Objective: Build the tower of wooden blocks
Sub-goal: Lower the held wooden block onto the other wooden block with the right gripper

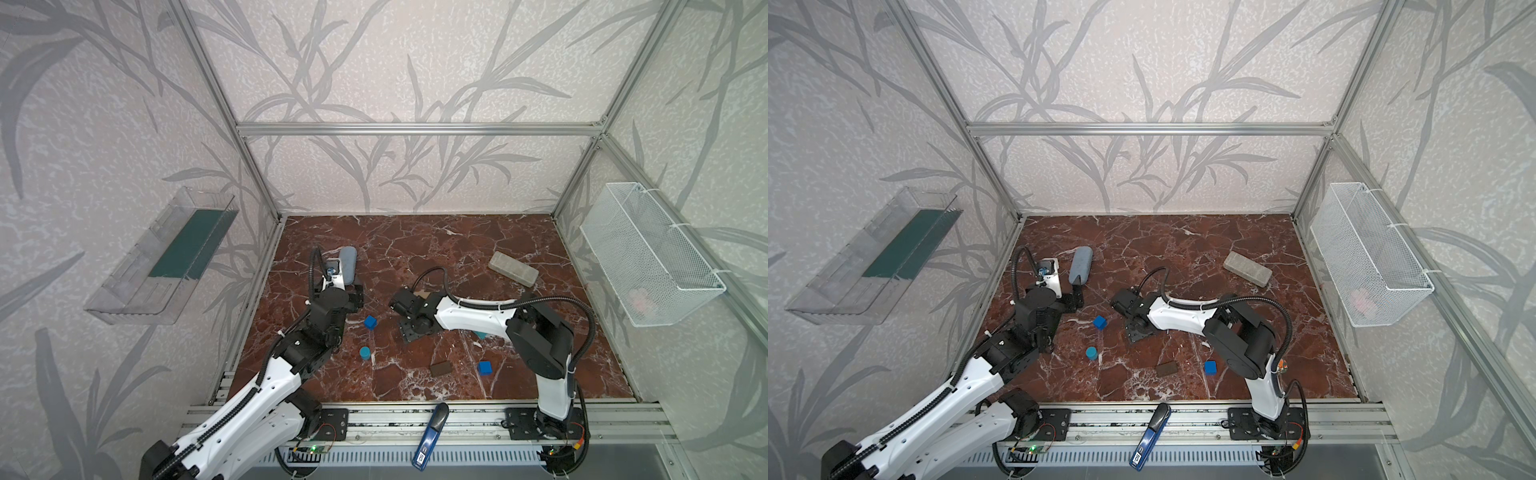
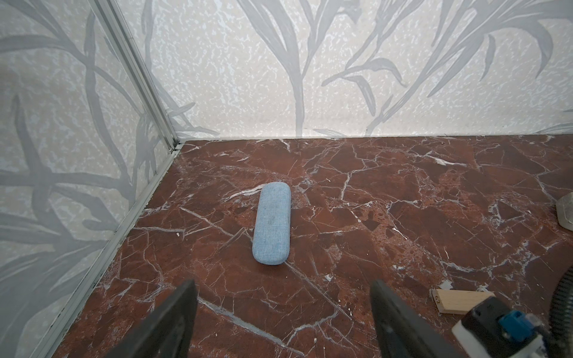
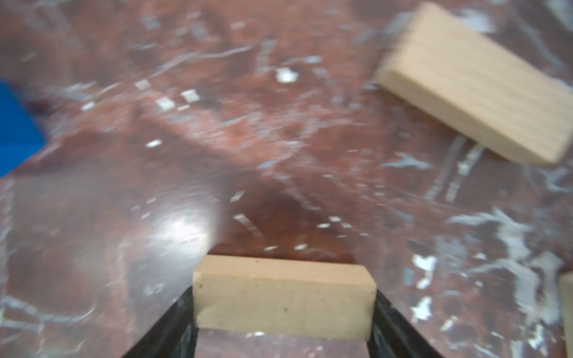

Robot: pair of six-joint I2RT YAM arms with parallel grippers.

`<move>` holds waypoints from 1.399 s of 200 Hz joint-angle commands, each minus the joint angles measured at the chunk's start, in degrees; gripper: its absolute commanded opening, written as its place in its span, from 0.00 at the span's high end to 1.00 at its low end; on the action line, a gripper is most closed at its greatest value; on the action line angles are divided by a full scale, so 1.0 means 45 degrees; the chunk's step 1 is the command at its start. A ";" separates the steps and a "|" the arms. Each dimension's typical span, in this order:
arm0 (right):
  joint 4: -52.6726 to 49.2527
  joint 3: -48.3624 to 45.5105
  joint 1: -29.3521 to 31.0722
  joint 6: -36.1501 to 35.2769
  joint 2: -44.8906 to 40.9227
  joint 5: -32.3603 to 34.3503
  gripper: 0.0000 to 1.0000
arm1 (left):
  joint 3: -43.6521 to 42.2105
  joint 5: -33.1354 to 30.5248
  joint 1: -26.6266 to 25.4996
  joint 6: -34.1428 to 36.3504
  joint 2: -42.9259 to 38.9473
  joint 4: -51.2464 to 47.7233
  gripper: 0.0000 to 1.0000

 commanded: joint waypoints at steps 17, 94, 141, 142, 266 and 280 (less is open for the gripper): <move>0.0918 -0.1087 -0.0863 0.1848 -0.0738 0.0045 0.58 | -0.0259 -0.0173 0.0096 -0.0043 -0.0489 0.0051 0.14; 0.1372 -0.0752 -0.1729 0.2401 -0.0041 0.0224 0.57 | -0.0407 -0.0195 0.0174 -0.0020 -0.0677 0.0133 0.14; 0.1397 -0.0407 -0.1956 0.2263 0.0432 0.0275 0.55 | -0.0531 -0.0205 0.0252 -0.0040 -0.0670 0.0288 0.14; 0.1395 -0.0391 -0.1972 0.2259 0.0459 0.0262 0.55 | -0.0532 -0.0190 0.0252 -0.0045 -0.0670 0.0289 0.14; 0.0741 0.0659 -0.2125 0.2238 0.1256 0.0802 0.49 | -0.0684 -0.0080 0.0544 -0.0093 -0.0652 0.0377 0.14; 0.0707 0.0729 -0.2122 0.2219 0.1315 0.0821 0.49 | -0.0674 -0.0049 0.0564 -0.0104 -0.0653 0.0388 0.14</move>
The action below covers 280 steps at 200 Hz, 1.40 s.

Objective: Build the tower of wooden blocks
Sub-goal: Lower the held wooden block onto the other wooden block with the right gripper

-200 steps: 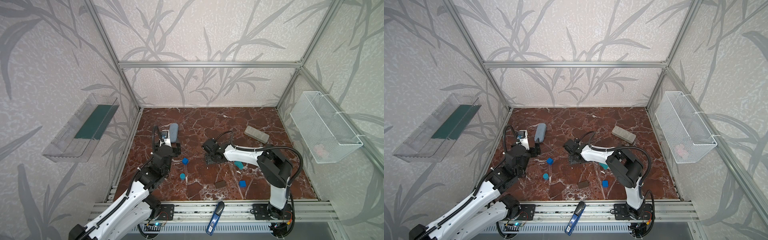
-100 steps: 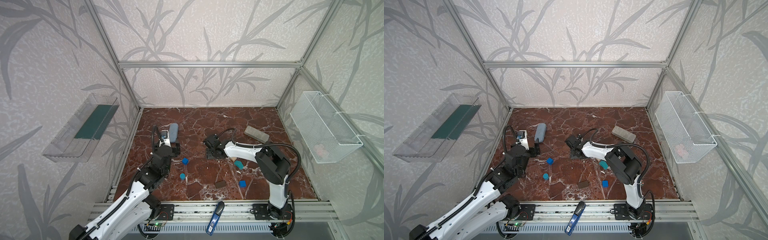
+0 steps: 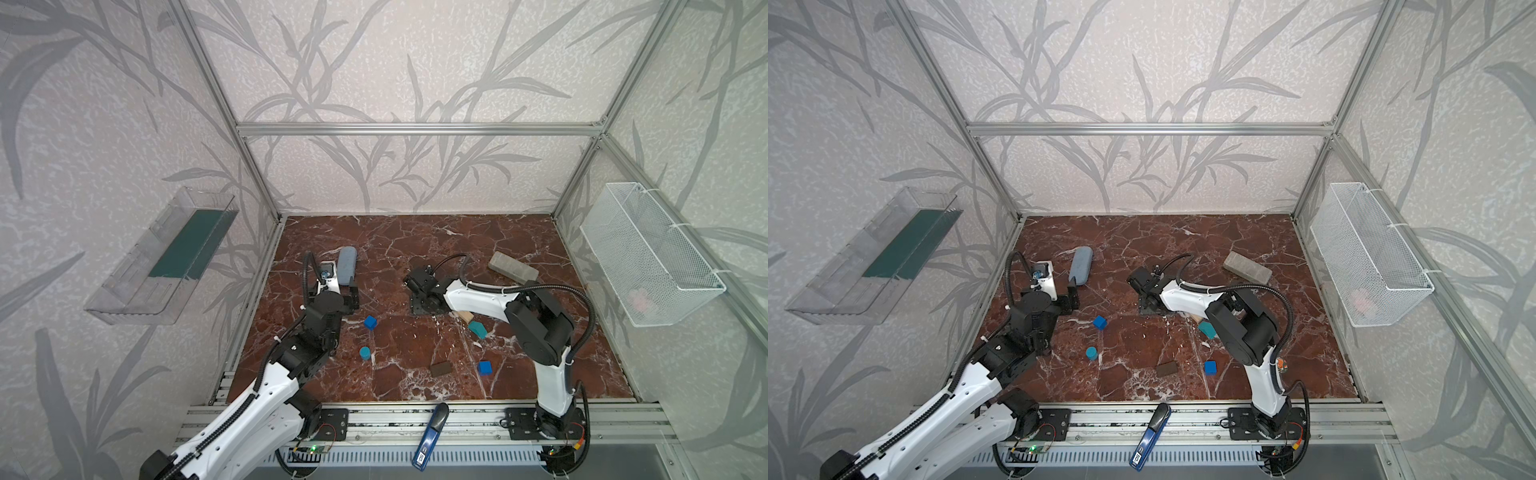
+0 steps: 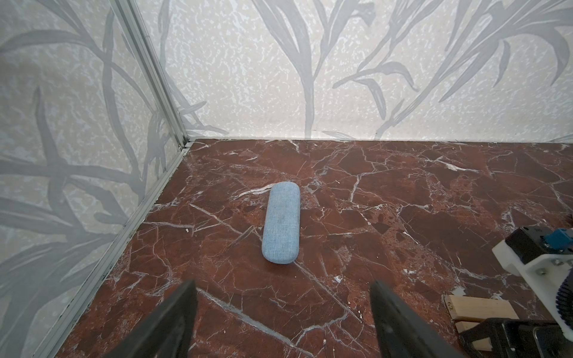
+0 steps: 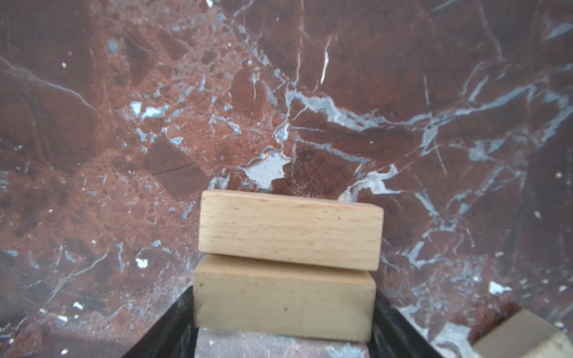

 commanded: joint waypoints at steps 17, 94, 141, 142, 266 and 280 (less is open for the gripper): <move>-0.0564 0.0185 -0.0131 0.0095 0.0643 0.0121 0.49 | -0.0136 -0.0034 0.0108 -0.0126 -0.0135 0.0179 0.14; -0.0603 0.0307 -0.0153 0.0165 0.0797 0.0093 0.39 | -0.0138 0.0103 0.0245 -0.0134 -0.0083 0.0214 0.14; -0.0634 0.0323 -0.0158 0.0217 0.0814 0.0053 0.27 | -0.0166 0.0174 0.0302 -0.0173 -0.0126 0.0204 0.14; -0.0638 0.0322 -0.0165 0.0223 0.0818 0.0058 0.26 | -0.0161 0.0170 0.0303 -0.0170 -0.0124 0.0204 0.14; -0.0582 0.0302 -0.0172 0.0229 0.0789 -0.0034 0.01 | -0.0195 0.0208 0.0397 -0.0246 -0.0308 0.0062 0.15; -0.0588 0.0304 -0.0162 0.0217 0.0696 -0.0020 0.01 | -0.0195 0.0225 0.0401 -0.0246 -0.0305 0.0067 0.14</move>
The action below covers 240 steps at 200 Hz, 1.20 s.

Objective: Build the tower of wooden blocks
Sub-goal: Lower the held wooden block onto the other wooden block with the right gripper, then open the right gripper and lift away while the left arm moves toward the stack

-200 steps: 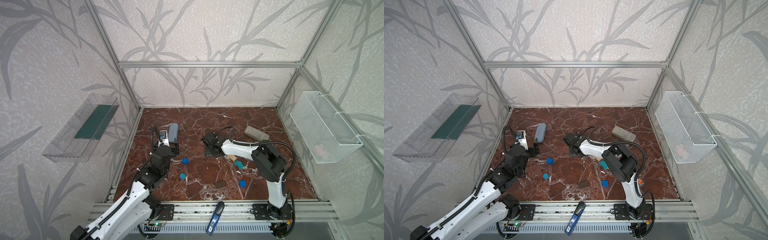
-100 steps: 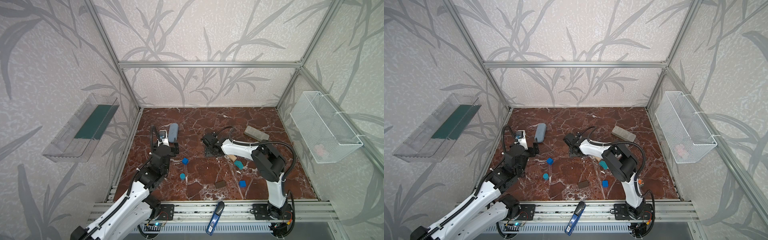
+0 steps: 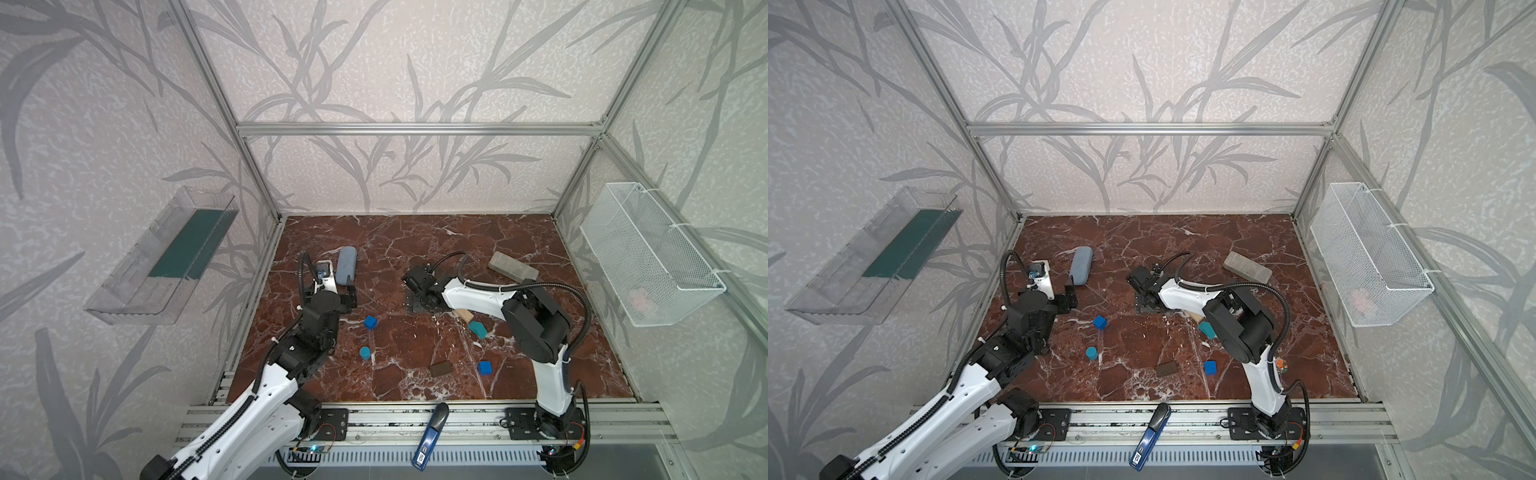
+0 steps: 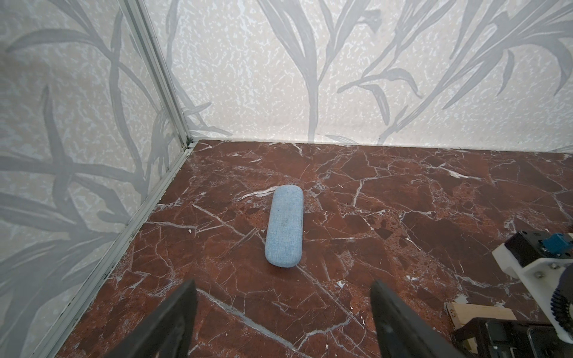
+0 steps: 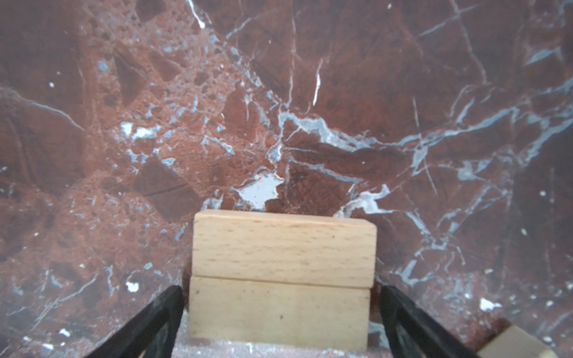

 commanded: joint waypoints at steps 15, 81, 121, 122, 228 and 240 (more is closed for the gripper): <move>-0.0504 -0.0013 -0.0107 0.0096 0.0249 -0.0175 0.01 | -0.0166 0.0027 0.0075 -0.0192 -0.0145 -0.0021 0.14; -0.0492 0.0158 -0.0109 -0.0259 -0.0615 -0.0309 0.01 | -0.0144 0.0055 0.0108 -0.0247 -0.0159 -0.0090 0.14; -0.0355 -0.0008 -0.0091 -0.0329 -0.1218 -0.0312 0.01 | -0.0127 0.0048 0.0118 -0.0258 -0.0172 -0.0167 0.14; -0.0340 -0.0010 -0.0090 -0.0335 -0.1223 -0.0312 0.01 | -0.0127 0.0042 0.0126 -0.0264 -0.0172 -0.0162 0.14; 0.0817 -0.2312 -0.0223 -0.1435 -0.5432 0.0547 0.01 | 0.0825 0.2227 0.0160 -0.0900 0.1795 -0.0086 0.73; 0.1190 -0.2727 -0.0501 -0.1803 -0.6019 0.0359 0.03 | 0.1196 0.2839 0.0166 -0.1129 0.2472 -0.0190 0.81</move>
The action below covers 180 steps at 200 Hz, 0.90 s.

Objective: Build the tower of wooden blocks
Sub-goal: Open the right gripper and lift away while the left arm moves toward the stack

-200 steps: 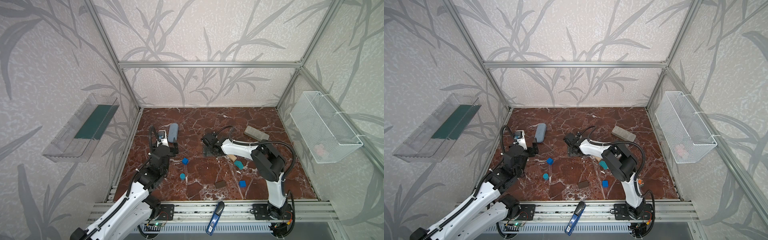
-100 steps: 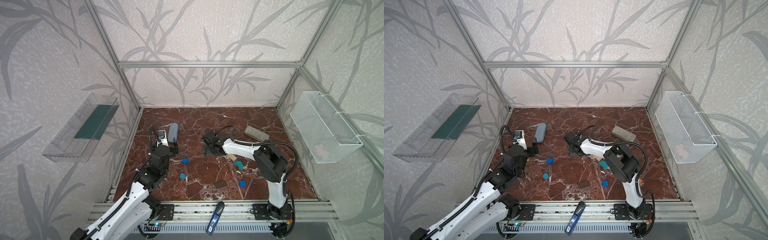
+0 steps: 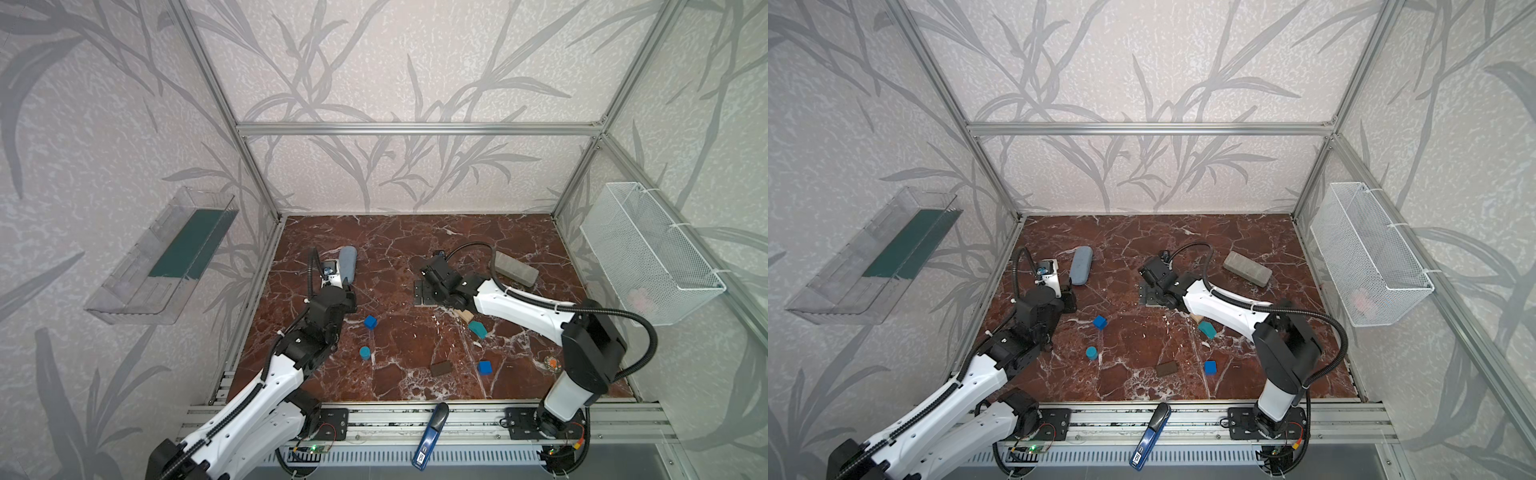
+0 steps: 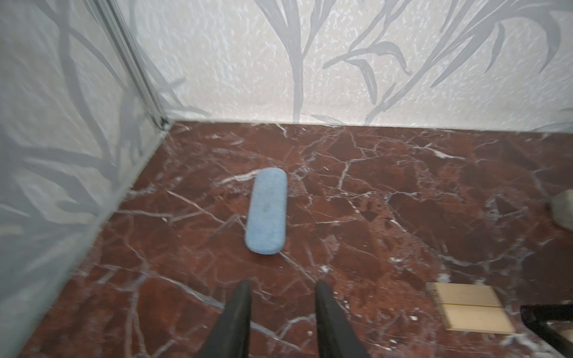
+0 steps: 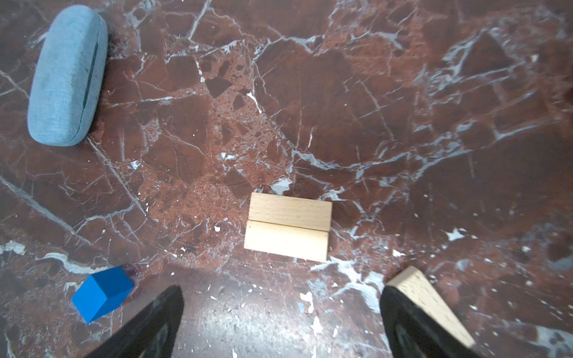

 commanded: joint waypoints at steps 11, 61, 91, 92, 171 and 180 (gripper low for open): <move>0.1057 -0.1040 -0.0767 -0.0865 -0.1646 0.0049 0.12 | 0.1260 0.1966 0.0066 -0.0718 0.1575 -0.0273 0.86; 0.3201 -0.2743 -0.2427 -0.0700 -0.2732 -0.1894 0.82 | 0.3392 0.4526 0.0047 -0.1935 0.4986 -0.1425 1.00; 0.4197 -0.3228 -0.3022 -0.0564 -0.2211 -0.2979 1.00 | 0.4311 0.5318 0.0061 -0.2533 0.6603 -0.2302 1.00; 0.4272 -0.3228 -0.3056 -0.0563 -0.2174 -0.3010 1.00 | 0.4329 0.5323 0.0054 -0.2558 0.6635 -0.2306 1.00; 0.7201 -0.4428 -0.4187 0.0421 0.0260 -0.5535 1.00 | 0.5872 0.7853 0.0056 -0.3533 1.0244 -0.3345 1.00; 0.7321 -0.4428 -0.4291 0.0470 0.0504 -0.5806 1.00 | 0.5909 0.8206 0.0049 -0.3654 1.0541 -0.3135 1.00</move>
